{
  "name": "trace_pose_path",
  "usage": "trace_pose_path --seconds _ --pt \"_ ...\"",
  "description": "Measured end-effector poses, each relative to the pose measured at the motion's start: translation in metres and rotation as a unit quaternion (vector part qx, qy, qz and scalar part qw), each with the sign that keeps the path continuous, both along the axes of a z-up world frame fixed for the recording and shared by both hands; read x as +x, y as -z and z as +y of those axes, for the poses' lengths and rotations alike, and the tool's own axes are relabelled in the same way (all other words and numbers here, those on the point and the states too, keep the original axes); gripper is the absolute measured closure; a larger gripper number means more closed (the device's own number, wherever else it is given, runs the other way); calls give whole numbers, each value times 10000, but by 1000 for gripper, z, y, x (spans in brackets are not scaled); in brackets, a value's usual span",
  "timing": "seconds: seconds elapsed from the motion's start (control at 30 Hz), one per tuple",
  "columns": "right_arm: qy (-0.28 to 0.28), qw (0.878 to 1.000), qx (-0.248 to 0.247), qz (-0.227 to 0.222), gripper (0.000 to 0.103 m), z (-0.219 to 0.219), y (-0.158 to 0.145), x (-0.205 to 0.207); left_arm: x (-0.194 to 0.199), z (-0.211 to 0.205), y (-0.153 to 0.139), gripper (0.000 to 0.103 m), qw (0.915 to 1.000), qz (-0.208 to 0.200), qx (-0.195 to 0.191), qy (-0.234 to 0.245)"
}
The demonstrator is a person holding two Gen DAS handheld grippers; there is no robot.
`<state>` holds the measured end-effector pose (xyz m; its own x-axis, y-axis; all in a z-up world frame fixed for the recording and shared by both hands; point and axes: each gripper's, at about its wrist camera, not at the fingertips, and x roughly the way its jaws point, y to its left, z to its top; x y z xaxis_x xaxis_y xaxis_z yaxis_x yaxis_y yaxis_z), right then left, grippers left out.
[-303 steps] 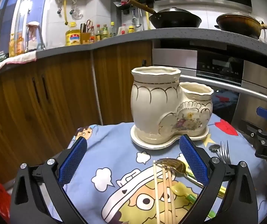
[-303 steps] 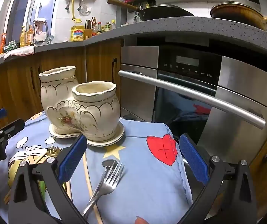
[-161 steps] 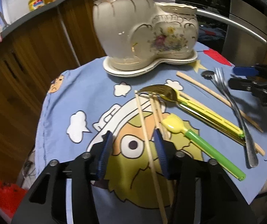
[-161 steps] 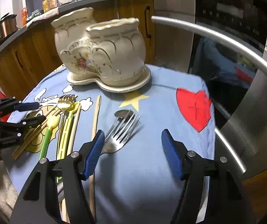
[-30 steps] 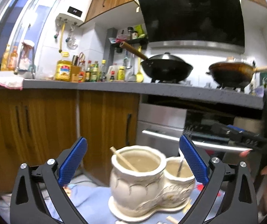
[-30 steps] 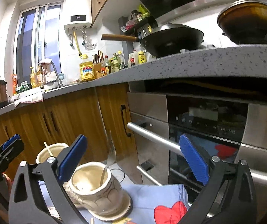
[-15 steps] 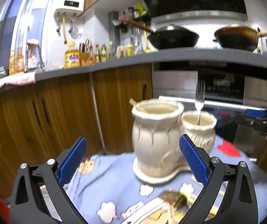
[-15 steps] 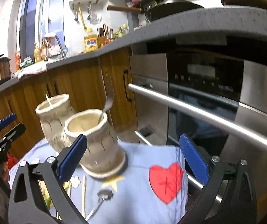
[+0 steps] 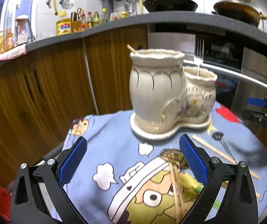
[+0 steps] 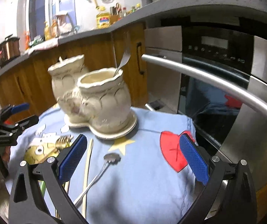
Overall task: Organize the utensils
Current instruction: 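Move both tools back down toward the remaining utensils on the cloth, then grasp a gold fork with the right tool while the left tool grasps a chopstick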
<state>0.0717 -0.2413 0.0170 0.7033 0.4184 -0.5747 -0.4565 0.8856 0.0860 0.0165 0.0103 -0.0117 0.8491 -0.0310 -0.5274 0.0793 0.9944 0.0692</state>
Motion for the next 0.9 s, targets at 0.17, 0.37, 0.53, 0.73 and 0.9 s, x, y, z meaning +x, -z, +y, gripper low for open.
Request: trace_pose_path --seconds 0.17,0.37,0.53,0.73,0.9 --pt "-250 9994 -22 256 7 11 4 -2 -4 7 6 5 9996 265 -109 -44" --pt "-817 9953 -104 509 24 49 2 -11 -11 19 10 5 9983 452 -317 -162" --pt "-1336 9875 -561 623 51 93 10 -24 -10 18 15 5 9979 586 -197 -180" --pt "-1603 9783 -946 912 82 127 24 -24 -9 21 17 5 9973 658 -294 -114" --pt "-1698 9733 -1194 978 97 140 32 -28 -9 28 17 5 9966 663 -461 -139"
